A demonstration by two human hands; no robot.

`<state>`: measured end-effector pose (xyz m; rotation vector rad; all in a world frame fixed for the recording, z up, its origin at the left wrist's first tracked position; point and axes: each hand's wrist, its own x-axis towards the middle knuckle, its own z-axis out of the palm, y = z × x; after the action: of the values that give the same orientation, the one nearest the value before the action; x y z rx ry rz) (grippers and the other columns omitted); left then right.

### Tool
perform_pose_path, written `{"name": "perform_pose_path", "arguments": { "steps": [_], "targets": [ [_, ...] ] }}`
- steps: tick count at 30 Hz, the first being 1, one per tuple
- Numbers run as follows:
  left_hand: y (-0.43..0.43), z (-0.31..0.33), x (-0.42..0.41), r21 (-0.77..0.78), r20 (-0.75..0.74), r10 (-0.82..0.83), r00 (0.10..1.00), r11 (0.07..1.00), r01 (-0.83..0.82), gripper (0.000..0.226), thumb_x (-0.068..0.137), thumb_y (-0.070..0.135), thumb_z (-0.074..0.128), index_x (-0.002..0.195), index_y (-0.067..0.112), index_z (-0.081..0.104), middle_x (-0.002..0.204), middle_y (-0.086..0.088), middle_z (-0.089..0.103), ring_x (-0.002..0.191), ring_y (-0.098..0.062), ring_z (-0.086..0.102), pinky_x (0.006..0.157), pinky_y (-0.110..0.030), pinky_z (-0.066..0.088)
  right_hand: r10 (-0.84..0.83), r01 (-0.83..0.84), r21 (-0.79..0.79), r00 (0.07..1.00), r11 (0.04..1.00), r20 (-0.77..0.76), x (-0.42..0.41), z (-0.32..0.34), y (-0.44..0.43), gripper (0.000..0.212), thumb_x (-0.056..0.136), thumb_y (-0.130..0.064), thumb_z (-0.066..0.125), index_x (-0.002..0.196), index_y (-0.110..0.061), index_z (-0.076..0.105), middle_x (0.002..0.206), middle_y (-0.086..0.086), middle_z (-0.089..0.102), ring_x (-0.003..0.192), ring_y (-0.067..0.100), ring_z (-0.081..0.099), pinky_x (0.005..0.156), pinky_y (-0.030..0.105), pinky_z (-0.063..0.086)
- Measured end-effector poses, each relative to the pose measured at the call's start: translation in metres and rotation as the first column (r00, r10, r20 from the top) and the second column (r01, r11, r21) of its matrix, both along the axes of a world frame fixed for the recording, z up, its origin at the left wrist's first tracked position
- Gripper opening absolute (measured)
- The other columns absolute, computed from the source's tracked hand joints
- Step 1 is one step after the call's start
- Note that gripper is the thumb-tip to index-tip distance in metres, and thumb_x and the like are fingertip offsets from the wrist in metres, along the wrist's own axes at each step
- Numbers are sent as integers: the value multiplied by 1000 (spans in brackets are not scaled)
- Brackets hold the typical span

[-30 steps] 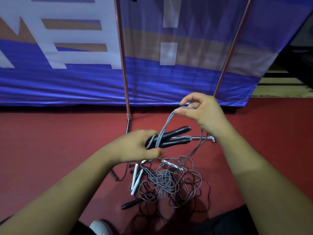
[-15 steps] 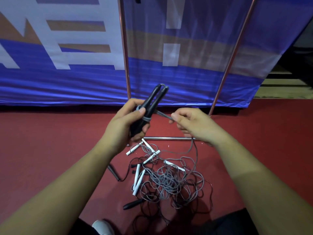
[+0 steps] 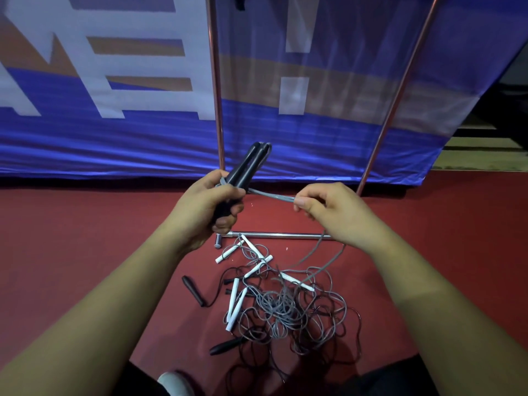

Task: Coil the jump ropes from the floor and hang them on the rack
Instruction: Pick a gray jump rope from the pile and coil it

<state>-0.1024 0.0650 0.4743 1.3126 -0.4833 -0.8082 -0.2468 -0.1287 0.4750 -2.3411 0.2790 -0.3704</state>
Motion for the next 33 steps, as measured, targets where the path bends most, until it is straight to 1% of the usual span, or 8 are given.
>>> {"name": "perform_pose_path", "arguments": {
  "steps": [3, 7, 10, 18, 24, 28, 30, 33],
  "targets": [
    [0, 2, 4, -6, 4, 10, 1000, 1000, -10, 18, 77, 3, 55, 74, 18, 44, 58, -12, 41, 39, -12, 27, 41, -18, 18, 53, -50, 72, 998, 996, -36, 0, 2, 5, 22, 98, -25, 56, 80, -23, 68, 55, -6, 50, 52, 9, 45, 52, 25, 38],
    [3, -1, 9, -8, 13, 21, 1000, 1000, -20, 21, 85, -3, 51, 75, 15, 46, 69, -16, 46, 40, -13, 30, 43, -21, 18, 129, -112, 240, 990, 964, -56, -3, 3, 6, 8, 94, -26, 65, 100, -22, 63, 51, -9, 40, 48, 12, 32, 46, 24, 28],
    [3, -4, 9, -30, 32, -11, 999, 999, 12, 15, 78, 4, 61, 73, 17, 55, 73, -13, 49, 42, -14, 34, 44, -23, 21, 91, -84, 163, 995, 983, -37, -5, 3, 6, 12, 87, -25, 73, 92, -21, 62, 47, -9, 37, 45, 8, 29, 46, 21, 26],
    [-1, -5, 8, -61, 86, 58, 995, 997, -52, 25, 76, 9, 61, 98, 7, 49, 80, -17, 47, 40, -16, 34, 43, -21, 26, 22, -20, 29, 999, 999, -46, -3, 5, 12, 18, 95, -26, 63, 78, -24, 69, 60, -7, 60, 54, 5, 54, 60, 27, 48],
    [-6, -8, 6, -35, 209, 120, 970, 993, -115, 26, 77, 2, 61, 91, 9, 41, 60, 3, 60, 42, -15, 33, 44, -22, 28, 162, -105, 396, 980, 912, -113, -4, 1, 12, 17, 101, -18, 54, 97, -9, 67, 58, -3, 55, 44, 8, 41, 46, 21, 36],
    [-6, -8, 9, -26, 212, 174, 962, 985, -172, 24, 71, 5, 64, 86, 10, 46, 83, -19, 62, 47, -15, 35, 47, -26, 26, 156, -99, 309, 974, 946, -164, -6, 4, 11, 11, 100, -17, 54, 96, -14, 63, 62, -3, 62, 49, 10, 47, 49, 25, 41],
    [-2, -11, 16, 21, 271, 167, 948, 984, -180, 24, 73, 6, 68, 90, 9, 51, 76, -18, 56, 47, -18, 39, 48, -27, 29, 148, -103, 252, 975, 962, -168, -8, 5, 9, 17, 102, -16, 51, 93, -15, 65, 61, -3, 60, 52, 13, 48, 53, 28, 41],
    [0, -18, 22, 231, 559, 43, 828, 951, -206, 22, 80, 12, 74, 97, 17, 60, 64, 6, 58, 50, -12, 50, 54, -27, 39, 116, -35, 367, 973, 930, -201, -7, 3, 13, 25, 103, -16, 47, 87, -20, 64, 59, -5, 51, 47, 10, 41, 52, 28, 38]
  ]
}}
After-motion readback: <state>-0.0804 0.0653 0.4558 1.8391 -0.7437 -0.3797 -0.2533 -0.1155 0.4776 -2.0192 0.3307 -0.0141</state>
